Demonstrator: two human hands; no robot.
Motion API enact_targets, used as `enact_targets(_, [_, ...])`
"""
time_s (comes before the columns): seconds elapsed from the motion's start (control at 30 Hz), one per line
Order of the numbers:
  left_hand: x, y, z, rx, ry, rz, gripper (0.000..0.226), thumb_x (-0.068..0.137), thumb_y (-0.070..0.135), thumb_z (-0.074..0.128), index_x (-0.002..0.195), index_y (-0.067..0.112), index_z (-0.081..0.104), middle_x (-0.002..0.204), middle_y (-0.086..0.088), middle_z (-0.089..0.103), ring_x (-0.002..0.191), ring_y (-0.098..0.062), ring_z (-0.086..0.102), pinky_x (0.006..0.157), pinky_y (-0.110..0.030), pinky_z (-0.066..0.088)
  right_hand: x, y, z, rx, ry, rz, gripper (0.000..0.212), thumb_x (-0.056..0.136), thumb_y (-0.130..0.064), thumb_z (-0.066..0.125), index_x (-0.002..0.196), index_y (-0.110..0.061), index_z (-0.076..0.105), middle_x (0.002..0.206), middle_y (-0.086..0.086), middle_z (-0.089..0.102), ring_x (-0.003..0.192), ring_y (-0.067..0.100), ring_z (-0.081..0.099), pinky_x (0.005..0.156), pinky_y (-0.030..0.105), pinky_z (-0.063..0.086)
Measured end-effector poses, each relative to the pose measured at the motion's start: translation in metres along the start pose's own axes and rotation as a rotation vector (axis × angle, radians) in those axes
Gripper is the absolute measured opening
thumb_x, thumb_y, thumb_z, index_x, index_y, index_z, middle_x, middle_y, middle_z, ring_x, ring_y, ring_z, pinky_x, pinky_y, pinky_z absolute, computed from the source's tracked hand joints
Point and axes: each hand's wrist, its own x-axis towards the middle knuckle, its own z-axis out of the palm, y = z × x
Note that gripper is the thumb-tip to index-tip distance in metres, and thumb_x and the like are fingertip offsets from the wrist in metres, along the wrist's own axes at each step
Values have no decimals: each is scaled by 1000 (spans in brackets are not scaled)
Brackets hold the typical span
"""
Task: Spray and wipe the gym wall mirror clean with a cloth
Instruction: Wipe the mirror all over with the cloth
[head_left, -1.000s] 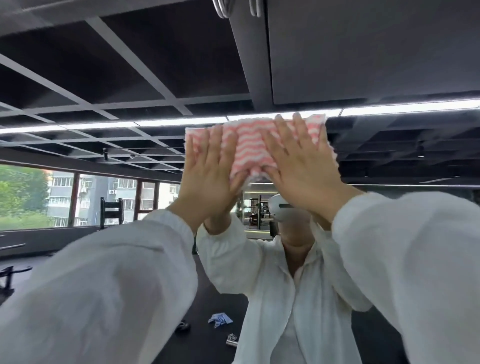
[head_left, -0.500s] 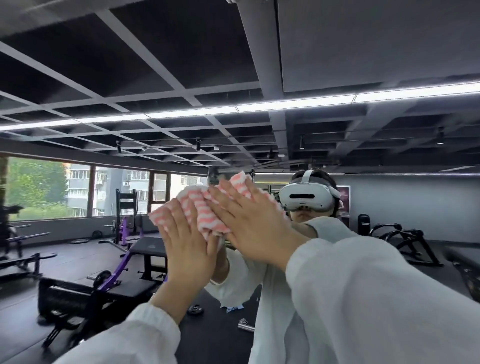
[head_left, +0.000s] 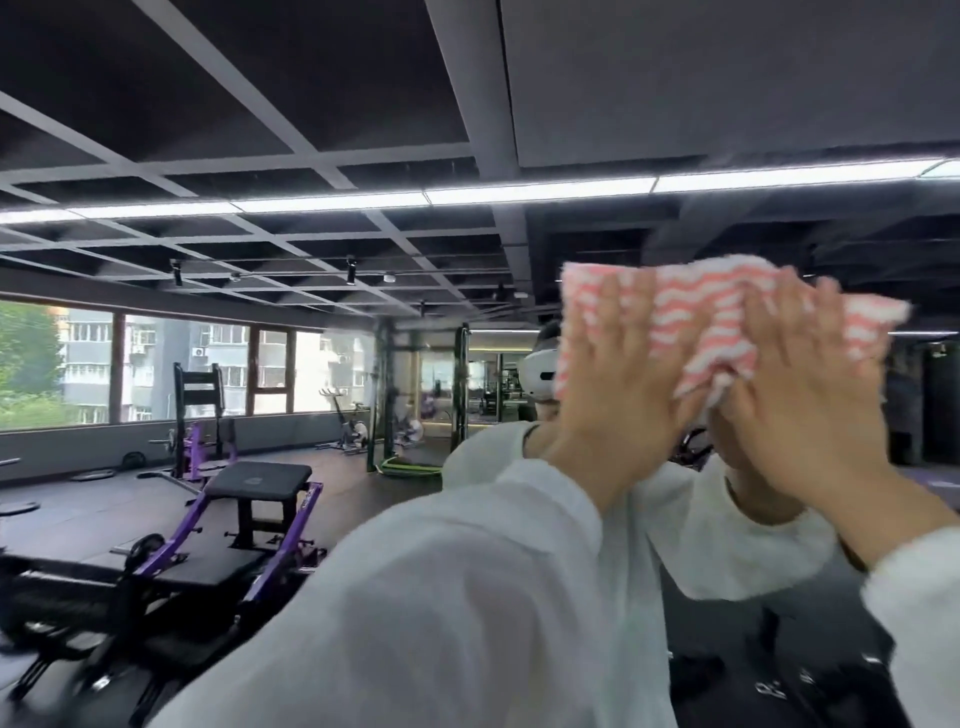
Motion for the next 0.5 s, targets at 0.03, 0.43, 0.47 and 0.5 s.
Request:
enact_targets(0.03, [-2, 15, 4, 23, -29, 73, 67, 89, 56, 9, 149, 29, 21, 156, -20, 11, 143, -43, 6, 113, -58, -2, -16, 8, 0, 33, -20, 94, 71, 85, -38, 24, 149, -9, 17, 156, 17, 16, 142, 37, 12, 98, 69, 26])
enact_targets(0.43, [-3, -84, -12, 168, 60, 250, 62, 95, 52, 17, 149, 22, 24, 153, -17, 25, 141, -39, 20, 114, -54, 13, -11, -66, 10, 89, -22, 193, 71, 89, -56, 11, 149, -23, -8, 157, 6, -12, 144, 36, -8, 109, 61, -2])
enact_targets(0.47, [-7, -103, -16, 197, 34, 214, 62, 96, 53, 9, 150, 23, 13, 156, -16, 18, 143, -37, 14, 115, -52, 8, -1, -79, 9, 84, -24, 144, 73, 88, -59, 8, 150, -24, -8, 158, 7, -12, 144, 35, -9, 108, 57, -6])
enact_targets(0.5, [-11, -121, -21, 209, 19, 175, 62, 96, 54, 4, 150, 24, 6, 157, -15, 13, 144, -35, 9, 116, -51, 3, 8, -91, 8, 80, -27, 91, 75, 87, -61, 5, 151, -24, -6, 159, 8, -11, 144, 35, -10, 108, 55, -8])
